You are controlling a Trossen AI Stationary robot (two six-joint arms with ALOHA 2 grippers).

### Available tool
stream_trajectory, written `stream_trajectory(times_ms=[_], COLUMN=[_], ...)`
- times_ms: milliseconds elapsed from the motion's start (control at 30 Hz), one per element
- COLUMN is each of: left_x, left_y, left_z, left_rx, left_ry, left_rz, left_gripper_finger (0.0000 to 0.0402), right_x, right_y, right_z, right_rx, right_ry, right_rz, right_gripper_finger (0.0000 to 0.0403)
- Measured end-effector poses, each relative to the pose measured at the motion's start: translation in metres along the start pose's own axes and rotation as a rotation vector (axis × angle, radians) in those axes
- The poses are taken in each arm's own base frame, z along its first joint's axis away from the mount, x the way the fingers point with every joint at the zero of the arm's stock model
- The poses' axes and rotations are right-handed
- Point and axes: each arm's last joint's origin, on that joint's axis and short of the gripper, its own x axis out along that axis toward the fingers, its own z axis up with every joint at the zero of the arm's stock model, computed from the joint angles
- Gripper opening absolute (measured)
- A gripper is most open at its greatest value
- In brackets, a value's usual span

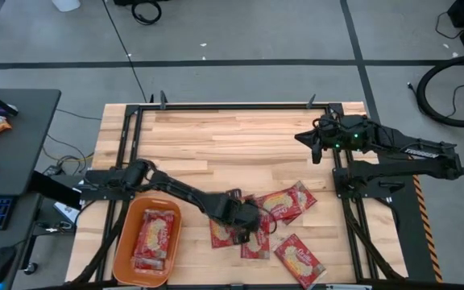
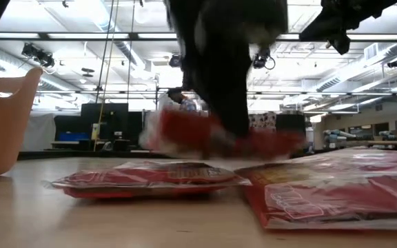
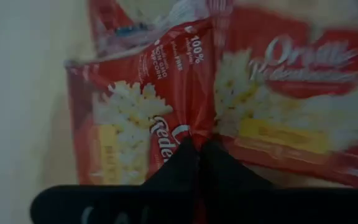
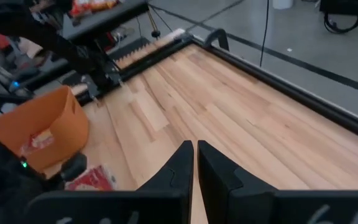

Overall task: Sort popcorn bags into baskets
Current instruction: Put the red popcorn bag into the orange container

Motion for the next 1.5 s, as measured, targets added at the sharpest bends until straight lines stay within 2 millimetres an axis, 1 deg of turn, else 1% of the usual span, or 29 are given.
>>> stream_trajectory(times_ms=[100, 167, 267, 333, 367, 433, 567, 700, 800, 933, 1000, 1133, 1200, 1267, 1400, 1500], left_x=[-0.038, -0.061, -0.100, -0.122, -0.133, -0.149, -0.181, -0.202, -0.213, -0.228, -0.233, -0.243, -0.239, -0.231, -0.208, -0.193], left_y=[0.013, 0.020, 0.027, 0.028, 0.026, 0.023, 0.006, -0.016, -0.035, -0.055, -0.060, -0.061, -0.062, -0.063, -0.064, -0.059], left_z=[0.008, 0.010, 0.009, 0.003, -0.002, -0.013, -0.037, -0.064, -0.085, -0.121, -0.136, -0.162, -0.170, -0.180, -0.196, -0.203], left_rx=[-0.027, -0.054, -0.125, -0.166, -0.175, -0.184, -0.210, -0.292, -0.386, -0.507, -0.588, -0.731, -0.746, -0.778, -0.829, -0.836], left_ry=[-0.014, -0.023, -0.058, -0.057, -0.057, -0.030, -0.006, 0.027, 0.040, 0.058, 0.056, 0.034, 0.041, 0.088, 0.145, 0.183], left_rz=[-0.026, -0.034, -0.064, -0.071, -0.075, -0.071, -0.099, -0.105, -0.100, -0.038, 0.018, 0.138, 0.154, 0.198, 0.264, 0.326], left_gripper_finger=[0.0010, 0.0010, 0.0010, 0.0010, 0.0010, 0.0010, 0.0010, 0.0010, 0.0010, 0.0010, 0.0010, 0.0010, 0.0009, 0.0009, 0.0009, 0.0009], right_x=[0.000, 0.000, 0.000, 0.000, 0.000, 0.000, 0.000, 0.000, 0.000, 0.000, 0.000, 0.000, 0.000, 0.001, 0.003, 0.004], right_y=[0.001, 0.001, 0.002, 0.001, 0.000, 0.000, 0.000, 0.000, 0.000, 0.000, 0.000, 0.001, 0.002, 0.002, 0.002, 0.003], right_z=[0.002, 0.004, 0.005, 0.005, 0.005, 0.006, 0.008, 0.009, 0.010, 0.011, 0.012, 0.015, 0.015, 0.016, 0.016, 0.016], right_rx=[0.002, -0.002, -0.012, -0.014, -0.012, -0.010, -0.032, -0.057, -0.076, -0.098, -0.114, -0.139, -0.156, -0.167, -0.164, -0.165], right_ry=[-0.025, -0.040, -0.053, -0.063, -0.072, -0.078, -0.104, -0.122, -0.132, -0.148, -0.158, -0.178, -0.185, -0.189, -0.183, -0.178], right_rz=[0.009, 0.013, 0.008, -0.017, -0.032, -0.046, -0.064, -0.074, -0.083, -0.101, -0.099, -0.094, -0.093, -0.092, -0.087, -0.080], right_gripper_finger=[0.0026, 0.0026, 0.0026, 0.0026, 0.0026, 0.0026, 0.0026, 0.0026, 0.0026, 0.0026, 0.0026, 0.0026, 0.0026, 0.0026, 0.0026, 0.0026])
